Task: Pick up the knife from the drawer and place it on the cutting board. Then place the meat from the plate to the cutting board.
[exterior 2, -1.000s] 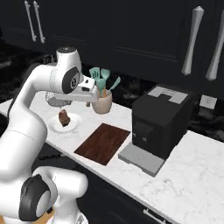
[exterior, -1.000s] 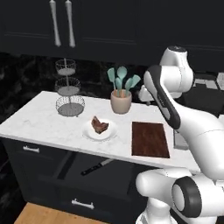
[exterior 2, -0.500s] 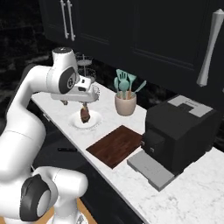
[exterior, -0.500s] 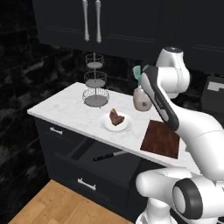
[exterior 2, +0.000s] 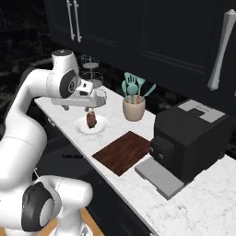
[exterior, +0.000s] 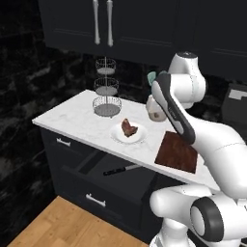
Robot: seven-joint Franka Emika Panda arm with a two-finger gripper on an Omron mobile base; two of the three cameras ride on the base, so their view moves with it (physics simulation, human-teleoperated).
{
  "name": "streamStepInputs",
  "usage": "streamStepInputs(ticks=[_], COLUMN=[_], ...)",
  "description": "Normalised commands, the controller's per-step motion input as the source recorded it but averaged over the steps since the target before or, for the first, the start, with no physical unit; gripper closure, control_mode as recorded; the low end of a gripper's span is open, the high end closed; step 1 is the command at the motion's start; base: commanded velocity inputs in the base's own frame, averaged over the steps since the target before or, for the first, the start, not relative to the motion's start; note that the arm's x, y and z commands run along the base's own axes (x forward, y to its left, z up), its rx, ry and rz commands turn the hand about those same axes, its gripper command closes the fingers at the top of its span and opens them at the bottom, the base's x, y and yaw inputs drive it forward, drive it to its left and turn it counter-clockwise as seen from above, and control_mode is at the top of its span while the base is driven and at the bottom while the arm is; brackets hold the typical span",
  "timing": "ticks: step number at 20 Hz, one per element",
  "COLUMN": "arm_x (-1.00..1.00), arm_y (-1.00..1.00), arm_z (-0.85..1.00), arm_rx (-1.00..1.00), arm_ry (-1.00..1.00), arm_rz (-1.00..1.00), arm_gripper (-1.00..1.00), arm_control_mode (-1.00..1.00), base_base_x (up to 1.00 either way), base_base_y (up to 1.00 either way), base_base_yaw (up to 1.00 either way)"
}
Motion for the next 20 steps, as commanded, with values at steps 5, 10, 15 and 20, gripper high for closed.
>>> streamStepInputs(ticks=[5,10,15,20], arm_x=[0.00,0.00,0.00,0.00], arm_y=[0.00,0.00,0.58,1.00], arm_z=[0.00,0.00,-0.61,-0.87], arm_rx=[0.00,0.00,0.05,0.16], arm_ry=[0.00,0.00,0.03,0.00], arm_rz=[0.00,0.00,-0.11,-0.24], arm_gripper=[-1.00,-1.00,-1.00,-1.00], arm_control_mode=[1.00,-1.00,-1.00,-1.00], base_base_x=[-0.41,-0.01,0.00,0.00], base_base_y=[0.00,0.00,0.00,0.00], base_base_yaw=[0.00,0.00,0.00,0.00])
